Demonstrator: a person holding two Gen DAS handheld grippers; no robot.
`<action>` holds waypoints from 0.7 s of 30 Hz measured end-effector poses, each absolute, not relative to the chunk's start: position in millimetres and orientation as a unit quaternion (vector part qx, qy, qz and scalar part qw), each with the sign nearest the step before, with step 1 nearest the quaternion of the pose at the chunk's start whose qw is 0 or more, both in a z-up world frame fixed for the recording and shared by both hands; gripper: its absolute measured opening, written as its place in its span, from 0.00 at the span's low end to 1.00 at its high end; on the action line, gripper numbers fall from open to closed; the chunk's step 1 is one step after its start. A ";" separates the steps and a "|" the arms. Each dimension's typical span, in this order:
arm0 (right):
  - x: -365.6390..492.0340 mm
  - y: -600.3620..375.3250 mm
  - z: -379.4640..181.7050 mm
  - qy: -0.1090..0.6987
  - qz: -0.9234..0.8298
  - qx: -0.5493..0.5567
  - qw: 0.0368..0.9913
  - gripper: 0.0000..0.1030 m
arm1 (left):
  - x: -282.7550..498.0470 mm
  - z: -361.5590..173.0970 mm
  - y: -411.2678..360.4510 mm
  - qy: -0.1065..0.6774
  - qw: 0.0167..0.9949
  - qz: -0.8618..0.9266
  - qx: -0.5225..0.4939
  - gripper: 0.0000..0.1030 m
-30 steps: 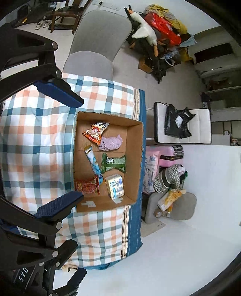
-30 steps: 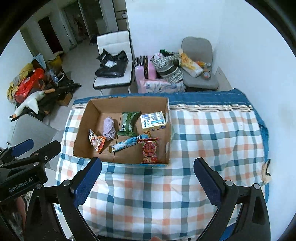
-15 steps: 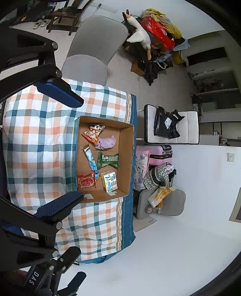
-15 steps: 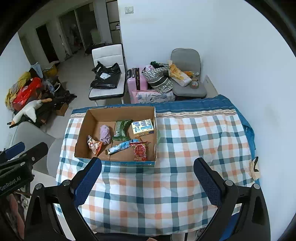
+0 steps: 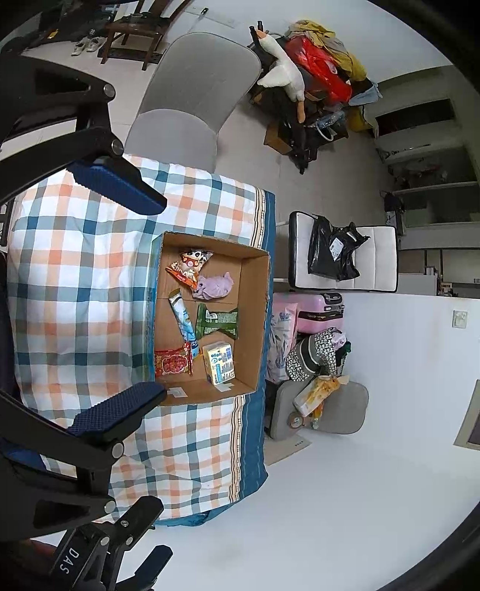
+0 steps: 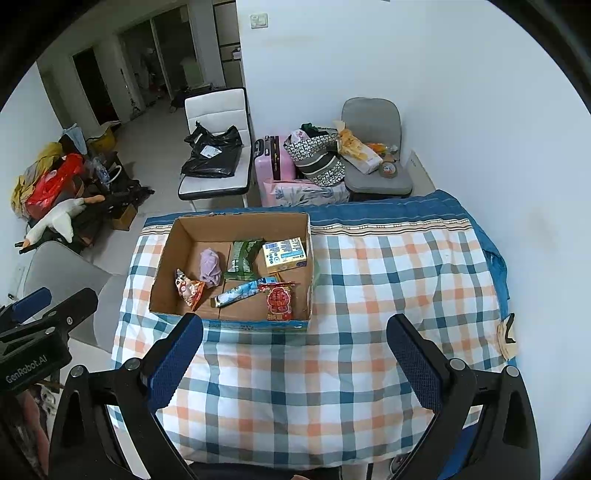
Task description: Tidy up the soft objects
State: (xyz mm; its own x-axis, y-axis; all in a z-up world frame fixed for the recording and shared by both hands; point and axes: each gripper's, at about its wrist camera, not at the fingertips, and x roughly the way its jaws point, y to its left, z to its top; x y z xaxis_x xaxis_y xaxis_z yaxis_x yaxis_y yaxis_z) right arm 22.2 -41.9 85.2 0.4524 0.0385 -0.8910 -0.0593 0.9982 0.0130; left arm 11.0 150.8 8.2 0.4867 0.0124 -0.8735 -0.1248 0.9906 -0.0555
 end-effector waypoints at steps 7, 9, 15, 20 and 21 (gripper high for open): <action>23.5 -41.3 87.5 0.522 0.028 -0.011 0.852 0.98 | 8.4 9.7 148.7 0.504 0.861 0.041 -0.056 0.90; 23.8 -41.8 87.5 0.522 0.028 -0.011 0.852 0.98 | 7.8 10.3 147.6 0.504 0.861 0.041 -0.056 0.90; 24.2 -42.5 89.8 0.521 0.028 -0.012 0.853 0.98 | 7.4 10.8 146.7 0.504 0.861 0.042 -0.054 0.90; 26.0 -43.8 92.4 0.520 0.029 -0.012 0.854 0.98 | 7.5 13.1 145.4 0.503 0.861 0.043 -0.052 0.90; 25.1 -43.1 91.6 0.520 0.029 -0.012 0.854 0.98 | 7.6 13.5 144.7 0.503 0.862 0.043 -0.052 0.90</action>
